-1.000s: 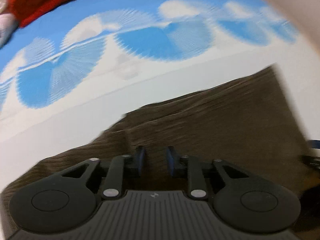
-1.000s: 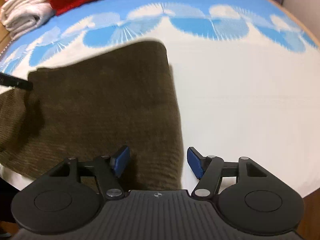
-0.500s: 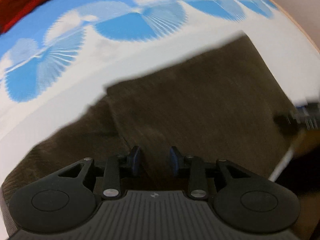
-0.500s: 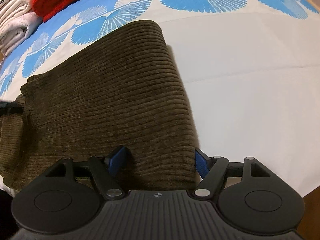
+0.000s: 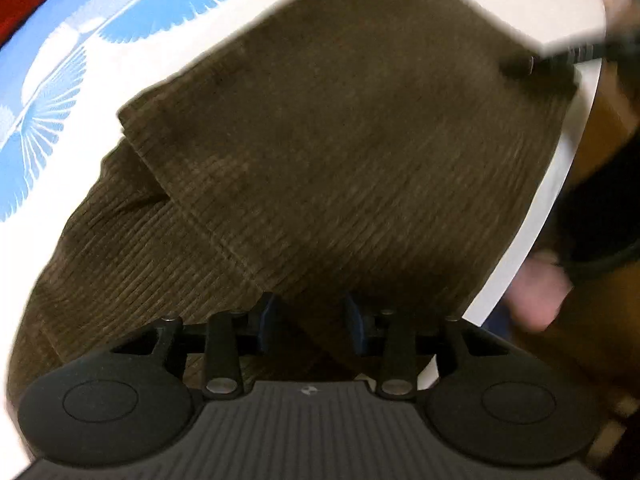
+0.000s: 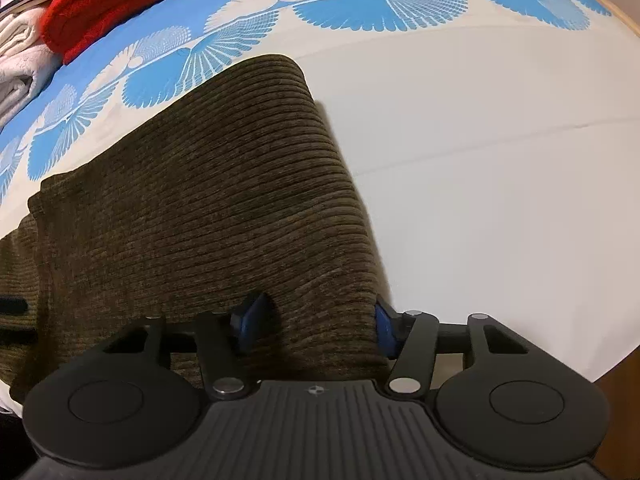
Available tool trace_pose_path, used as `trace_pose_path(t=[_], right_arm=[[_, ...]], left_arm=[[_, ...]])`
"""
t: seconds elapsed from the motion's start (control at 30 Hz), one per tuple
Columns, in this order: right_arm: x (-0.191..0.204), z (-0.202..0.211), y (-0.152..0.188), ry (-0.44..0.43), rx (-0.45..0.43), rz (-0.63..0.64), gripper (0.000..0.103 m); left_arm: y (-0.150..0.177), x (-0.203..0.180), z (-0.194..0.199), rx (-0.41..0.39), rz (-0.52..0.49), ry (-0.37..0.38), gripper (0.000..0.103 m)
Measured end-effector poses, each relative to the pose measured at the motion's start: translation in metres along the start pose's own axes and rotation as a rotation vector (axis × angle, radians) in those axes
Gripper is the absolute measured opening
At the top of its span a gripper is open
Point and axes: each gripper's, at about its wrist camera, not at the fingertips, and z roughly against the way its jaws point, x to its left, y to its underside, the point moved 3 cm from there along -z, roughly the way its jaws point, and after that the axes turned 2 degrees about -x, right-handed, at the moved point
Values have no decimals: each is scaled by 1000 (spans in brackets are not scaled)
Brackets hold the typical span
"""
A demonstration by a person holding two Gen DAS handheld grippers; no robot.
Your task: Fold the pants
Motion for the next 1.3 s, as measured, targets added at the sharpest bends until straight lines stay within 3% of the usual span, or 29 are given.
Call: trace_pose_path(t=[0.2,0.47,0.7,1.23,1.3], right_arm=[[-1,1,2,-1,3,-8,60],[-2,-1,1,-1,5,-9,63],[1,-2,1,10,1,7,63],[2,-3,2,5,-3,7,63],[4,-3,3,2,-14,19,60]], left_arm=[[-10,29,26,-136,174,-1,47],[-20,61,28,-186,309,-68,50],[-23,69,26,-199,340,-100,52],[-26,68,27,-208,354,-99,52],[-28,68,29,-224,353,-97,52]])
